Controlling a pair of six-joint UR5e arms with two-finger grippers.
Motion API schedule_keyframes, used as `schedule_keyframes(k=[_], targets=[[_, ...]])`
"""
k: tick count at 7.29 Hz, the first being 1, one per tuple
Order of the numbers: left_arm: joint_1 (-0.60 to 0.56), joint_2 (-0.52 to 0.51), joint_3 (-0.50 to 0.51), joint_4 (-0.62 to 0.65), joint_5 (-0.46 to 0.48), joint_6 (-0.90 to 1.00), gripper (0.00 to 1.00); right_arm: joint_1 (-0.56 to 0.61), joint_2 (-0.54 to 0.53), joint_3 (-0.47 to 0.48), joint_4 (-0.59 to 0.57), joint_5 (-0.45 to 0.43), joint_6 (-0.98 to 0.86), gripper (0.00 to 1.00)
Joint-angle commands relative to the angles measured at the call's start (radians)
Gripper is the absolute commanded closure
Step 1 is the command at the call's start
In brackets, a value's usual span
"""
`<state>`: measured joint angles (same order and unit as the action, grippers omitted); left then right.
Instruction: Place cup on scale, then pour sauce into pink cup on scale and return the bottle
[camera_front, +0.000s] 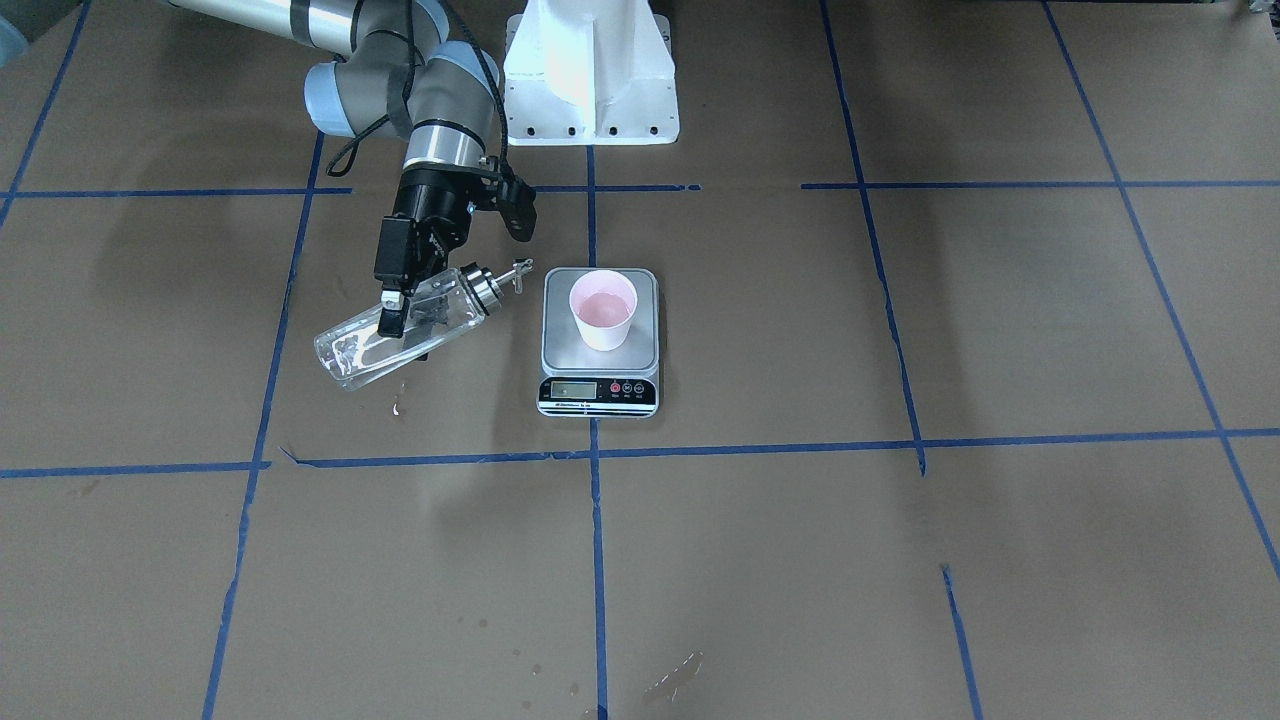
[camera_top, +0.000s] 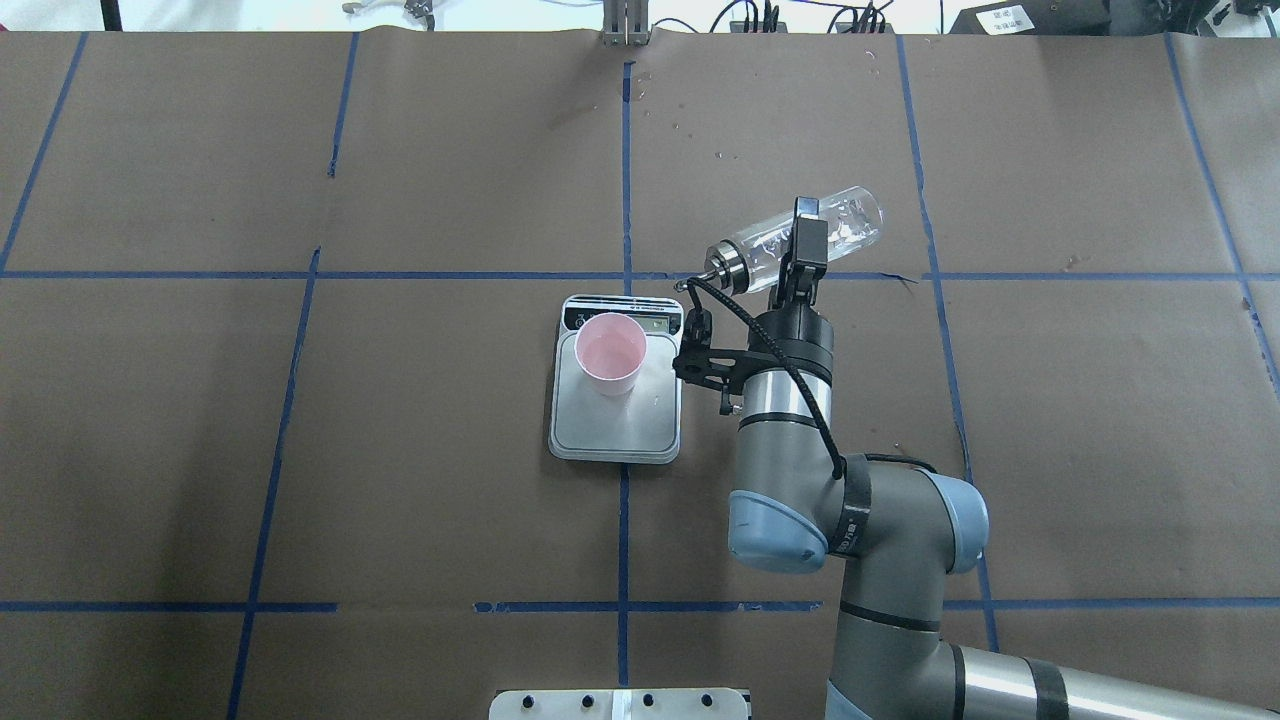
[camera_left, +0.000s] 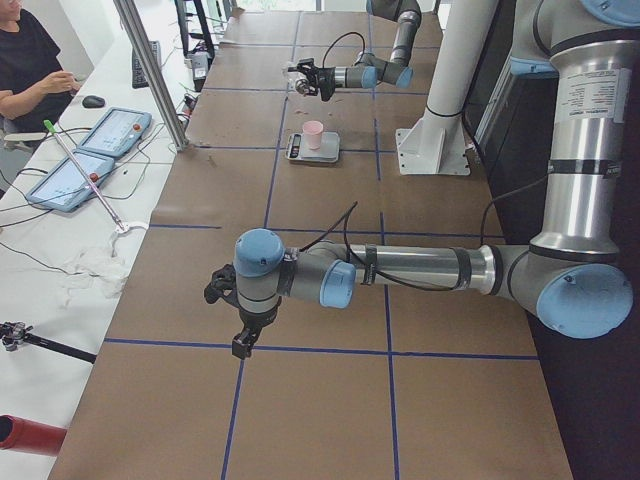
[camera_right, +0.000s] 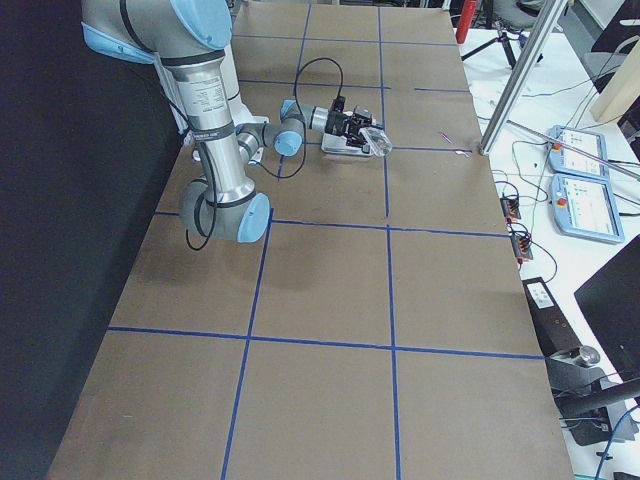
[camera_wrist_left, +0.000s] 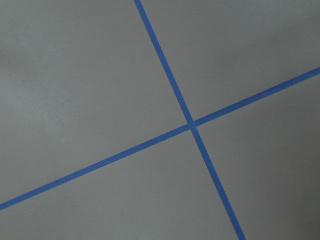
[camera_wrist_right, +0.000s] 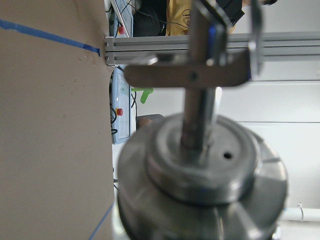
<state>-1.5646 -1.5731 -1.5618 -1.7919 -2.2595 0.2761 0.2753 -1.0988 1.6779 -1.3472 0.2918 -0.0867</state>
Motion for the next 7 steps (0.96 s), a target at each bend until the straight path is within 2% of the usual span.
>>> schedule_keyframes(k=[1, 7], targets=[[0.000, -0.002, 0.023, -0.034, 0.000, 0.000, 0.00, -0.021, 0.037, -0.020, -0.095, -0.040, -0.011, 1.00], [0.000, -0.001, 0.023, -0.032, -0.002, 0.000, 0.00, -0.022, 0.072, -0.030, -0.098, -0.105, -0.263, 1.00]])
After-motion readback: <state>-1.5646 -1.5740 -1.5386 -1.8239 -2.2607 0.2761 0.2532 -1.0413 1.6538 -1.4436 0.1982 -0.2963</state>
